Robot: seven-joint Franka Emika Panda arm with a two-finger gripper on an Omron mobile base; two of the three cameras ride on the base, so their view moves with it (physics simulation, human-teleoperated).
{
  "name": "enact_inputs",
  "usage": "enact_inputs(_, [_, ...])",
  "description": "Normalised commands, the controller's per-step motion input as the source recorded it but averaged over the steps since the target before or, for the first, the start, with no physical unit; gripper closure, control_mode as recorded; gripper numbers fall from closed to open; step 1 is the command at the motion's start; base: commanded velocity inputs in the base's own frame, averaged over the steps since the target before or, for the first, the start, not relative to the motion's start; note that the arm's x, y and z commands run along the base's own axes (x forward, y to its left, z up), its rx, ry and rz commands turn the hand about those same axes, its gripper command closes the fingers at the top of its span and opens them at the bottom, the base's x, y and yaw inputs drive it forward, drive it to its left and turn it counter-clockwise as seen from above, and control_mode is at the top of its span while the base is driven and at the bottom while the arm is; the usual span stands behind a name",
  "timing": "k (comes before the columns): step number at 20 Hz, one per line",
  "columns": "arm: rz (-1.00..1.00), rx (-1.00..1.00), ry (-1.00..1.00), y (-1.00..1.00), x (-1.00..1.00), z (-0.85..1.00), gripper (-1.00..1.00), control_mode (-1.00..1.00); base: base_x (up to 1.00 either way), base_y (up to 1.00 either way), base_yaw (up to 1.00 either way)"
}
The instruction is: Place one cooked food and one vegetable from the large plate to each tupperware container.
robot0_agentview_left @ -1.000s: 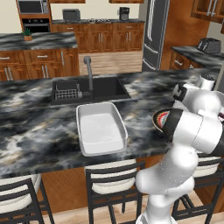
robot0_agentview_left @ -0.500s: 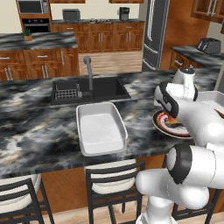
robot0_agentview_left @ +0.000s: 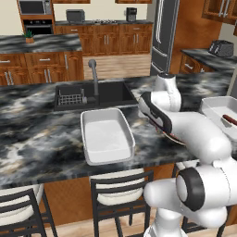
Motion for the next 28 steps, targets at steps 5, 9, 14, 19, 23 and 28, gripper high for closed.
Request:
enact_inputs(5, [0.00, 0.00, 0.20, 1.00, 0.18, 0.23, 1.00, -1.00, 0.00, 0.00, 0.00])
enact_inputs(9, [0.01, 0.06, 0.21, 0.89, 0.12, 0.22, 1.00, -1.00, 0.00, 0.00, 0.00])
enact_inputs(14, [0.00, 0.01, 0.06, 0.84, 0.09, -0.17, 1.00, -1.00, 0.00, 0.00, 0.00])
enact_inputs(19, [0.00, 0.00, 0.03, 0.27, 0.32, -0.52, 1.00, -1.00, 0.00, 0.00, 0.00])
enact_inputs(23, [0.00, 0.00, 0.00, 0.18, 0.51, -0.49, 1.00, -1.00, 0.00, 0.00, 0.00])
enact_inputs(28, [0.00, 0.00, 0.00, 0.28, 0.65, -0.31, 1.00, -1.00, 0.00, 0.00, 0.00])
